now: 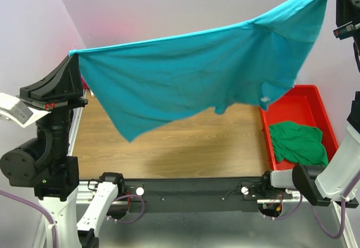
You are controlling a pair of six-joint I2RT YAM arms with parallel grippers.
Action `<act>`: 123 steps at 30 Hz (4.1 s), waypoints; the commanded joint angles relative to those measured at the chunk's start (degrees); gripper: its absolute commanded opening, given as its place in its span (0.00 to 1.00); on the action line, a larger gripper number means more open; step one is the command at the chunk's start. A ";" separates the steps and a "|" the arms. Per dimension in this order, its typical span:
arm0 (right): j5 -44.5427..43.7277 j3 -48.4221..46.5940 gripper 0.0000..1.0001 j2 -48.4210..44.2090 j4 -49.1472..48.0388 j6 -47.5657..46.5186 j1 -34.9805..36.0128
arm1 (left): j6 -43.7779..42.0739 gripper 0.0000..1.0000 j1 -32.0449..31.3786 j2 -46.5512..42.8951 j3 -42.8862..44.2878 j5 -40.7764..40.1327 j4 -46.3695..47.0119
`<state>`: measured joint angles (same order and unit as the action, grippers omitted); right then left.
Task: Fold and stack the t-shirts
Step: Flatten the tshirt out, then fold the tshirt
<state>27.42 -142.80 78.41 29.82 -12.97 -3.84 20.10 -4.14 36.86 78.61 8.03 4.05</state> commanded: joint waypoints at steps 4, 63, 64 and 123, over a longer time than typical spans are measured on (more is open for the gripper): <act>9.12 6.73 0.01 1.21 -0.81 6.90 -1.44 | 2.75 0.00 0.19 -2.49 -8.70 -0.74 -0.90; 0.88 51.66 0.01 28.38 -15.94 -0.92 10.78 | 3.11 0.00 5.46 56.57 -18.66 -7.59 6.67; 1.40 52.09 0.01 27.77 -15.94 -1.00 10.78 | 3.11 0.00 5.46 56.13 -19.28 -7.59 6.58; 6.25 82.51 0.01 5.00 -13.57 -2.32 10.69 | 6.35 0.24 5.28 49.11 -31.41 -6.28 -2.82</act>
<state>32.88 -62.57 85.67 14.44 -13.43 6.92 25.30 1.37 90.91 49.65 -1.56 3.49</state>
